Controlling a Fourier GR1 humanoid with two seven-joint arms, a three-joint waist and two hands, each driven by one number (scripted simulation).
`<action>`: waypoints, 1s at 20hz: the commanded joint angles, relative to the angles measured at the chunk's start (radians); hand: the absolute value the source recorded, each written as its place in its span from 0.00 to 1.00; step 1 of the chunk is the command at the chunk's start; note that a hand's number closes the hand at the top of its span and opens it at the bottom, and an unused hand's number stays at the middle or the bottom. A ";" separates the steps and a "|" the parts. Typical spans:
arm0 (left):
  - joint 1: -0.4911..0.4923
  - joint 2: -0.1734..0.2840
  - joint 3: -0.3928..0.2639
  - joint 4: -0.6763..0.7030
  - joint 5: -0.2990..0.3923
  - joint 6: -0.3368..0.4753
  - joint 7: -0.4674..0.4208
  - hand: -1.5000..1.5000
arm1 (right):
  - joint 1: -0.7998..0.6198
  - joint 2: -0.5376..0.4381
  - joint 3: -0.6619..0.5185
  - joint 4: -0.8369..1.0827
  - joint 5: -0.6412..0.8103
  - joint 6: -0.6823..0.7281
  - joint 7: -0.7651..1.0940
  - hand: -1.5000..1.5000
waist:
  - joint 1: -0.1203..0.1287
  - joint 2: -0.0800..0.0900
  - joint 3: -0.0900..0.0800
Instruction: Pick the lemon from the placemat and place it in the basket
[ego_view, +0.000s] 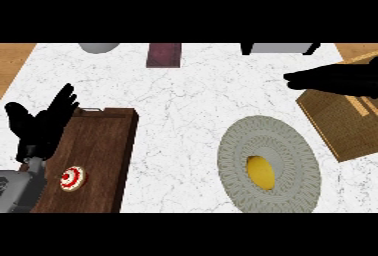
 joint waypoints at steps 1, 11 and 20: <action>-0.027 0.001 0.027 0.047 -0.013 -0.031 -0.020 0.50 | 0.119 -0.007 -0.095 0.030 0.041 0.073 -0.151 0.00 | -0.004 0.003 0.002; -0.018 -0.017 0.063 0.012 -0.031 -0.063 0.023 0.50 | 0.393 0.131 -0.123 -0.042 0.382 -0.070 -0.493 0.00 | -0.002 0.002 0.002; 0.008 -0.058 0.062 0.001 -0.078 -0.060 -0.007 0.50 | 0.433 0.340 0.098 0.165 0.623 -0.368 -0.643 0.00 | 0.011 0.005 0.001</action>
